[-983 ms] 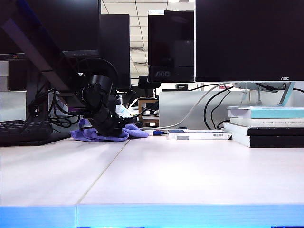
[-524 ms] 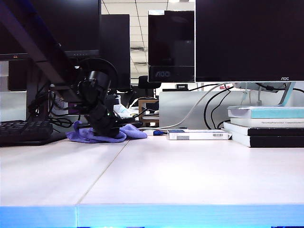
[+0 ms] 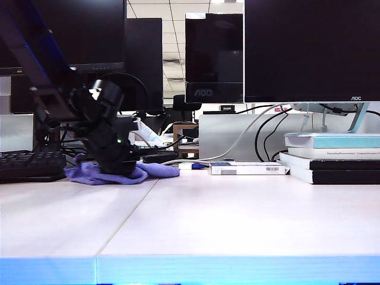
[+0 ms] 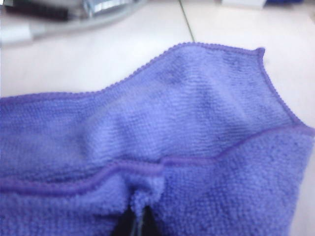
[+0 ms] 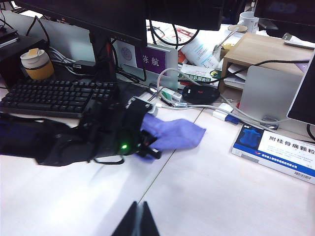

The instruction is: Wipe the table from front to back using the rag.

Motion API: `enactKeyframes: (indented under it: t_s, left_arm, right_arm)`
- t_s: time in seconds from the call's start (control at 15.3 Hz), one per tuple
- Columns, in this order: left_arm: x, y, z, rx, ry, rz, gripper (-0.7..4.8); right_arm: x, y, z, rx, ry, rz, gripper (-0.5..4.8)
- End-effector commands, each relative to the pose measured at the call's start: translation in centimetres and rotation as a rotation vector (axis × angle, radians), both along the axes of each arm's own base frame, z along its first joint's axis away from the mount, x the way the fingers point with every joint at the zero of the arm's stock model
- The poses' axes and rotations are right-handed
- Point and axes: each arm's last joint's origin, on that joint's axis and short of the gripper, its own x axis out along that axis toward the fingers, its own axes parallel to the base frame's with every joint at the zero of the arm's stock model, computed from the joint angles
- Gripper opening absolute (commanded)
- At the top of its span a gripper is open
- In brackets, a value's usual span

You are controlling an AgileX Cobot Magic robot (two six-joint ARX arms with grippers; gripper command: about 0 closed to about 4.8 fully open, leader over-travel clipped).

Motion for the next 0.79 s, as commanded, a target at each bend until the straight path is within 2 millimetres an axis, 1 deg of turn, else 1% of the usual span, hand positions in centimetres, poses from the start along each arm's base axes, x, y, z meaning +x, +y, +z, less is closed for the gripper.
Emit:
enactKeyframes:
  t_s: [0.07, 0.13, 0.26, 0.39, 0.52, 0.59, 0.66, 0.72, 0.79]
  left_arm:
    - [-2.0, 0.5, -0.9, 0.026, 0.102, -0.019, -0.06]
    - [-2.4, 0.6, -0.8, 0.029, 0.114, -0.019, -0.06]
    - [-4.0, 1.1, -0.6, 0.034, 0.145, -0.026, -0.06]
    - [-5.1, 1.4, -0.5, 0.037, 0.156, -0.027, -0.06]
    - [-6.3, 1.4, -0.4, 0.043, 0.170, -0.037, -0.06]
    - [-7.4, 1.4, -0.4, 0.043, 0.183, -0.049, -0.06]
    - [-8.4, 1.1, -0.4, 0.049, 0.194, -0.065, -0.06]
    - [-9.0, 0.8, -0.3, 0.053, 0.197, -0.078, -0.06]
    - [-10.2, 0.5, -0.3, 0.057, 0.207, -0.096, -0.06]
  right_arm:
    - [-0.1, -0.1, 0.3, 0.012, -0.013, 0.000, -0.01]
    - [-0.1, -0.1, 0.3, 0.012, -0.013, 0.000, -0.01]
    - [-0.1, -0.1, 0.3, 0.012, -0.013, 0.000, -0.01]
    - [-0.1, -0.1, 0.3, 0.012, -0.013, 0.000, -0.01]
    - [-0.1, -0.1, 0.3, 0.012, -0.013, 0.000, -0.01]
    - [-0.1, -0.1, 0.3, 0.012, -0.013, 0.000, -0.01]
    - [-0.1, -0.1, 0.3, 0.012, -0.013, 0.000, -0.01]
    - [-0.1, -0.1, 0.3, 0.012, -0.013, 0.000, -0.01]
    - [-0.1, -0.1, 0.3, 0.012, -0.013, 0.000, -0.01]
